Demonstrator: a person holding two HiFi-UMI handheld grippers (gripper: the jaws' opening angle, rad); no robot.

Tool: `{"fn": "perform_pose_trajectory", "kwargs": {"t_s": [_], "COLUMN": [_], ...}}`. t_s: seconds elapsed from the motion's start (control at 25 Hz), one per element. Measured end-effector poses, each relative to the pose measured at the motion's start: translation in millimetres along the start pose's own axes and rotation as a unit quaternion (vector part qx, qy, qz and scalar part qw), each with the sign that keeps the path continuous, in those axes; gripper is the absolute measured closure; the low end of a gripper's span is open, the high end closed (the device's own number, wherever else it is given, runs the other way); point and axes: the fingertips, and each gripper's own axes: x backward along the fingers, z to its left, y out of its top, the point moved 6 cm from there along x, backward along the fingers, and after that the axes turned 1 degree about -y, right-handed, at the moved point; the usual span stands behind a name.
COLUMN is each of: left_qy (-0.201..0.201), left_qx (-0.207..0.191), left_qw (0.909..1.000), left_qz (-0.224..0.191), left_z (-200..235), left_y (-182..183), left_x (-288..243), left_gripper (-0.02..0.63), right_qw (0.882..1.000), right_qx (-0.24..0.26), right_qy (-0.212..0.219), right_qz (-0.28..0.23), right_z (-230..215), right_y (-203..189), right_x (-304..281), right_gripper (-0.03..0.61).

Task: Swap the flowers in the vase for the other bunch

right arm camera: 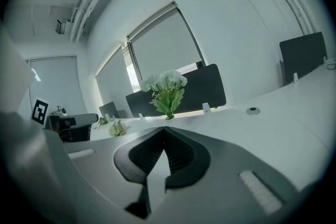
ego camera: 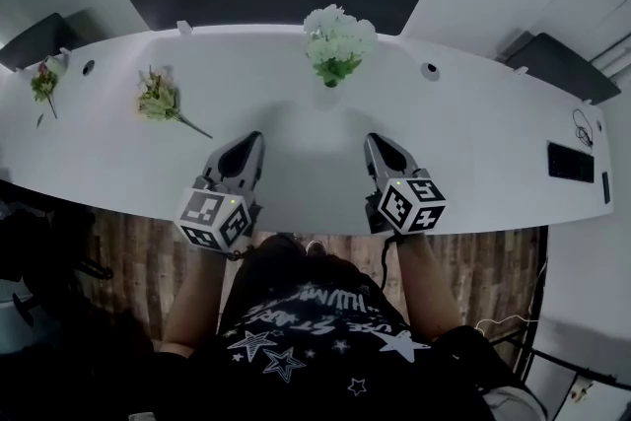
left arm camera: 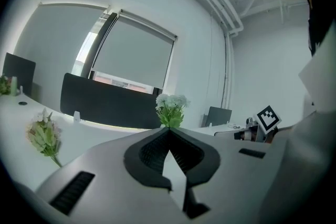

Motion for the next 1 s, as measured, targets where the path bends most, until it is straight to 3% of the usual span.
{"fn": "perform_pose_trajectory", "kwargs": {"t_s": [0.44,0.64,0.84,1.0], "left_qy": [-0.091,-0.111,-0.138,-0.127], "left_qx": [-0.006,0.004,-0.016,-0.020], "left_qw": [0.9955,0.9935,0.9903,0.9916], "left_qz": [0.024,0.025,-0.003,0.002], "left_z": [27.0,30.8,28.4,27.0], "left_y": [-6.6,-11.8,-6.7,-11.3], "left_x": [-50.4,-61.0,-71.8,-79.3], "left_gripper": [0.606,0.606,0.606,0.604], "right_qw": [0.998,0.997,0.997,0.998], "right_qx": [-0.021,-0.025,-0.026,-0.029], "right_qy": [-0.051,-0.064,-0.068,-0.058], "right_qz": [-0.030,-0.029,-0.019,0.000], "right_z": [-0.6,2.0,-3.5,-12.6], "right_y": [9.4,6.5,2.7,-3.8], "right_x": [-17.0,-21.1,-30.6,-45.1], "right_gripper": [0.577,0.575,0.575,0.577]}}
